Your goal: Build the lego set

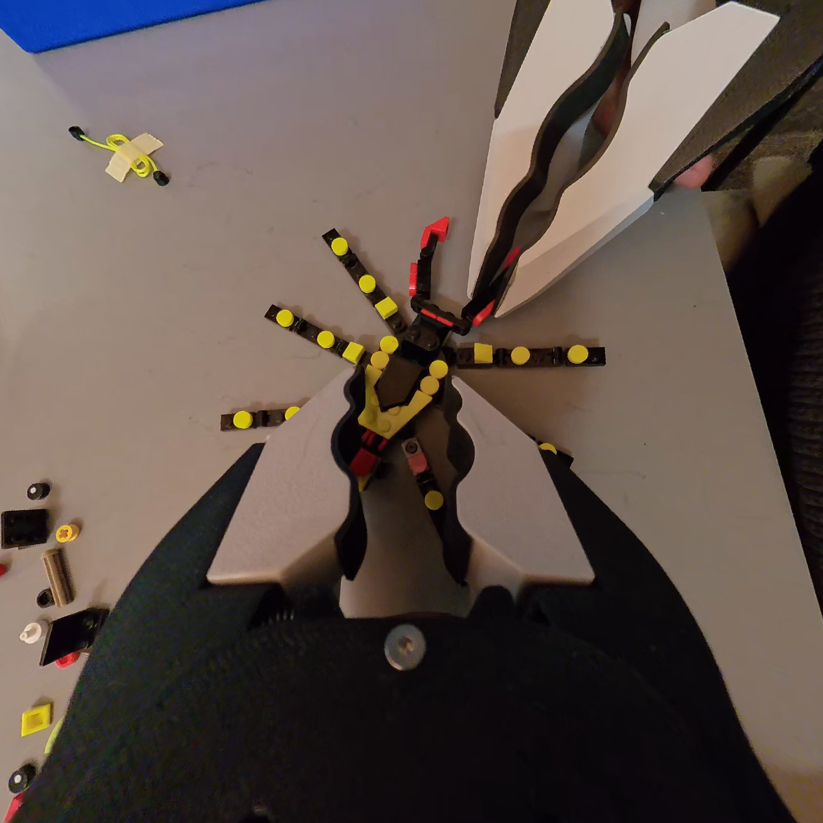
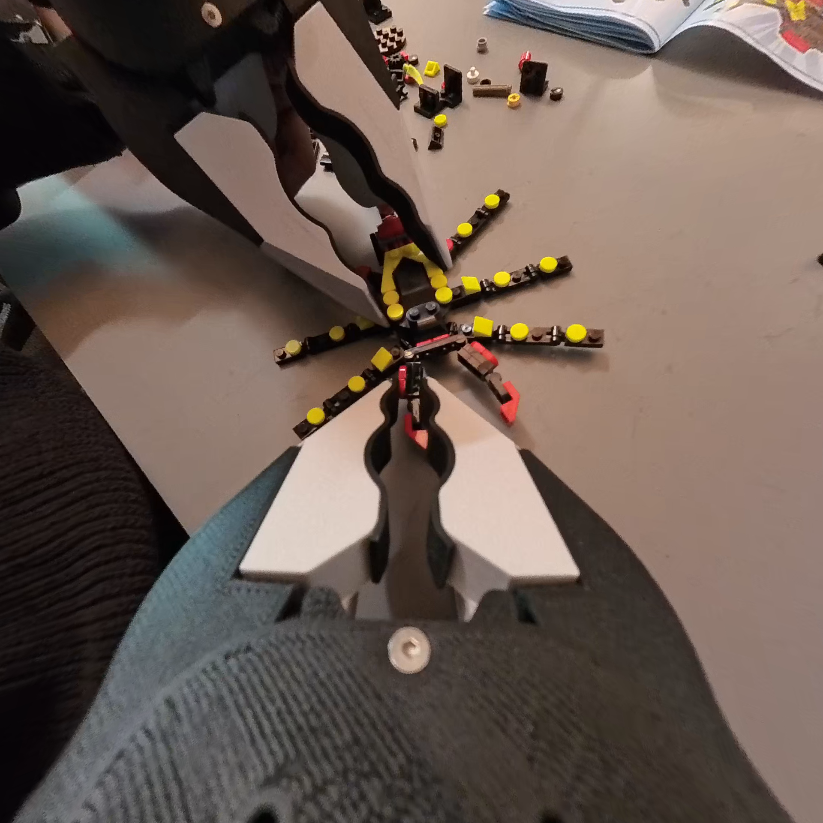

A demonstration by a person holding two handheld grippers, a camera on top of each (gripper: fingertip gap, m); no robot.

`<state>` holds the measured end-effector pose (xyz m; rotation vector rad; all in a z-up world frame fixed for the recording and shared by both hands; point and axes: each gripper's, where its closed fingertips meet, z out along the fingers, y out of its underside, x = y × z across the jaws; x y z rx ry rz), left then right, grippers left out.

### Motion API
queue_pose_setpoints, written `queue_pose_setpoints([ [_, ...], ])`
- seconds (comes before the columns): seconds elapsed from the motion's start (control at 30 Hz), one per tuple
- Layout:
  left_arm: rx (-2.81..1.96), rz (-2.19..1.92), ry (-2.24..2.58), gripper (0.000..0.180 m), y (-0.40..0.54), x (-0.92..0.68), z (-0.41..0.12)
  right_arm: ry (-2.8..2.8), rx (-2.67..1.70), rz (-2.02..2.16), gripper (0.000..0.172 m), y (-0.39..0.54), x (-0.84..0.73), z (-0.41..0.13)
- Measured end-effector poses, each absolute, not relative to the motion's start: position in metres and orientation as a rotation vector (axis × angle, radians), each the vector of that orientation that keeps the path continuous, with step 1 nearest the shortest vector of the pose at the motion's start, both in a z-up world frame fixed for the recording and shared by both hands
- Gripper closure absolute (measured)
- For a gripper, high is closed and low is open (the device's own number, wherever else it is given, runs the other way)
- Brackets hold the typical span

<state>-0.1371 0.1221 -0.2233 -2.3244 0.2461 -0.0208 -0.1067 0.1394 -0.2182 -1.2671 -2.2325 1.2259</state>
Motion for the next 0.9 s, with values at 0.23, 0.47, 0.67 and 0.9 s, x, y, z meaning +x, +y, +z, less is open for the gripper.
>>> queue_pose_setpoints([
  [0.23,-2.328,0.002,0.238,0.147,0.121,-0.139,-0.223,-2.223,-1.223,1.127,0.149,0.147,-0.108,-0.218],
  [0.47,-2.311,-0.008,0.200,0.138,0.117,-0.137,-0.216,-2.193,-1.094,1.109,0.141,0.174,-0.101,-0.196],
  [0.67,-2.287,0.058,0.192,0.128,0.127,-0.124,-0.211,-2.336,-0.883,1.132,0.143,0.171,-0.091,-0.199],
  [0.9,-2.283,-0.021,-0.046,0.124,0.142,-0.116,-0.216,-2.478,-0.743,1.137,0.148,0.155,-0.087,-0.214],
])
